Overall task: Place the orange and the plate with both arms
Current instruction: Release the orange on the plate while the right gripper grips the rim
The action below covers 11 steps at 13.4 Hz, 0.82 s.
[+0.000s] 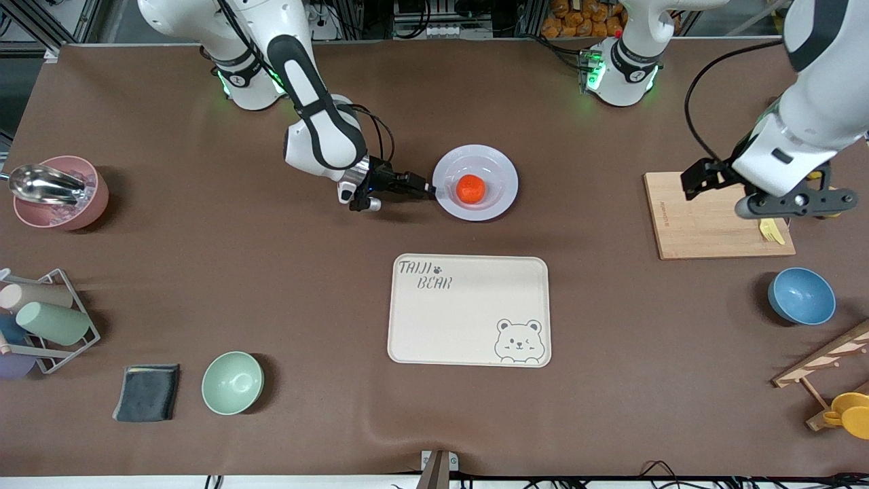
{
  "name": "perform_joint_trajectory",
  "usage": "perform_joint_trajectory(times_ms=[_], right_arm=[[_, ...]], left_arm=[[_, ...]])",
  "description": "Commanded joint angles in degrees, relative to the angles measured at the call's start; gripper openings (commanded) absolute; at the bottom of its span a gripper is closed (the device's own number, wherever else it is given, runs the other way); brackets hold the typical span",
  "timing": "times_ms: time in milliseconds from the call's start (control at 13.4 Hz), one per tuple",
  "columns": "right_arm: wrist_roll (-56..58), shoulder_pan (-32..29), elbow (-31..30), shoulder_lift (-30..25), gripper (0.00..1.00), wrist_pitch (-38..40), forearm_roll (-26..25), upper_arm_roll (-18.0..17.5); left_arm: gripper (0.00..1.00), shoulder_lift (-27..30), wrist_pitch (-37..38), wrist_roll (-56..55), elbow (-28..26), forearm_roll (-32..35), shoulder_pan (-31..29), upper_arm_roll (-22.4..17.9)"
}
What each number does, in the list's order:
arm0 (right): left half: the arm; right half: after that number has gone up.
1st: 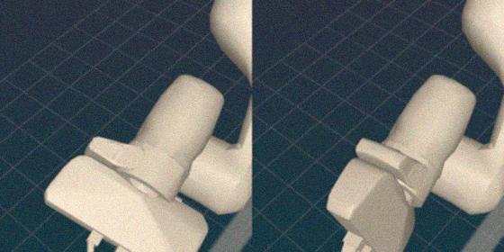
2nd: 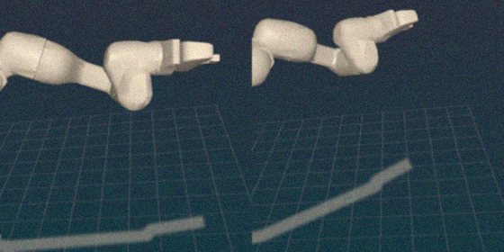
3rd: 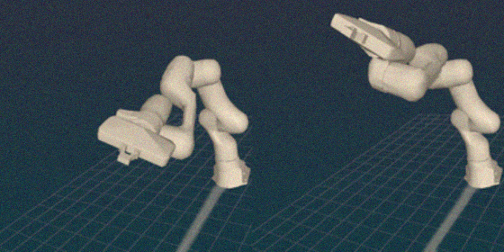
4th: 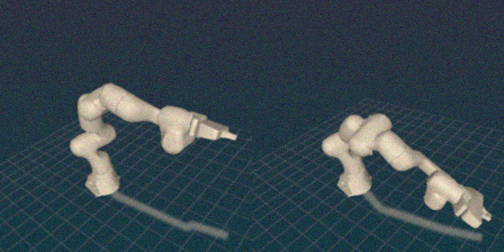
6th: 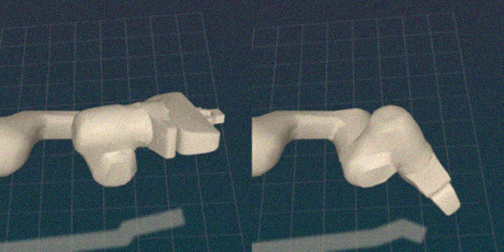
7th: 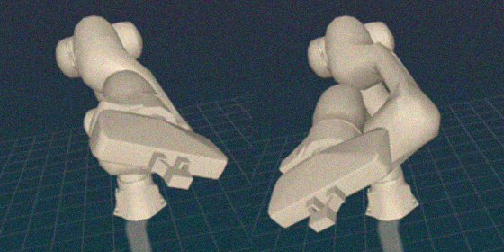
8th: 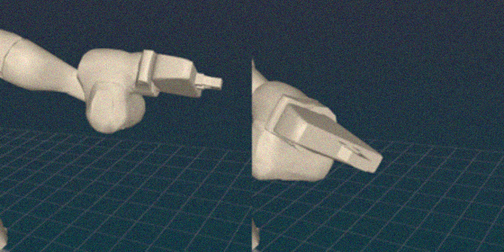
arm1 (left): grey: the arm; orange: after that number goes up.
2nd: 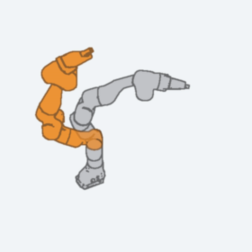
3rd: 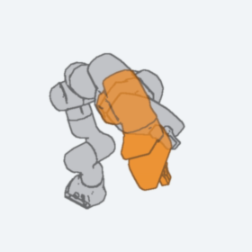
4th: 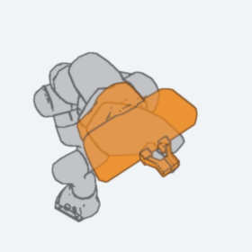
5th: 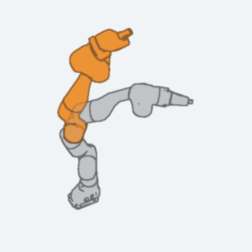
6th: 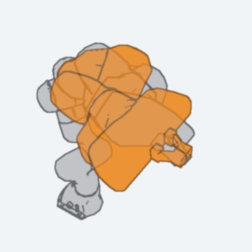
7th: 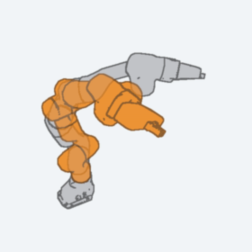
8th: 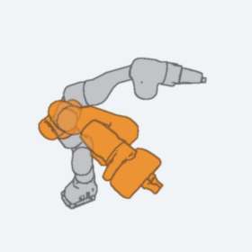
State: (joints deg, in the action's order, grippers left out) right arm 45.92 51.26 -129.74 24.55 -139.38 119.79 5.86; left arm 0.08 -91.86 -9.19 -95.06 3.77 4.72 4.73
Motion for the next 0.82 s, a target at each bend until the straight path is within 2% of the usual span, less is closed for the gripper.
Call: perform_joint_trajectory(times_ms=[0,223,447,745], right_arm=[[4.3,0.9,0.5,1.4,0.55,-0.1,4.6,0.6],[7.6,3.1,1.9,4.4,0.54,-0.1,9.8,0.6],[7.6,3.3,2.1,4.6,0.42,-0.1,9.9,0.6],[7.6,4.6,2.1,4.5,0.39,-0.2,11.9,0.6]], left_arm=[[1.0,1.2,3.5,5.2,0.6,-1.4,0.9,-1.7],[1.0,0.6,6.8,4.6,3.7,-3.2,1.2,-2.0],[1.0,-0.5,10.3,5.1,8.7,-3.3,2.5,-4.2],[1.0,-0.3,10.5,4.8,9.0,-3.4,2.0,-3.8]])
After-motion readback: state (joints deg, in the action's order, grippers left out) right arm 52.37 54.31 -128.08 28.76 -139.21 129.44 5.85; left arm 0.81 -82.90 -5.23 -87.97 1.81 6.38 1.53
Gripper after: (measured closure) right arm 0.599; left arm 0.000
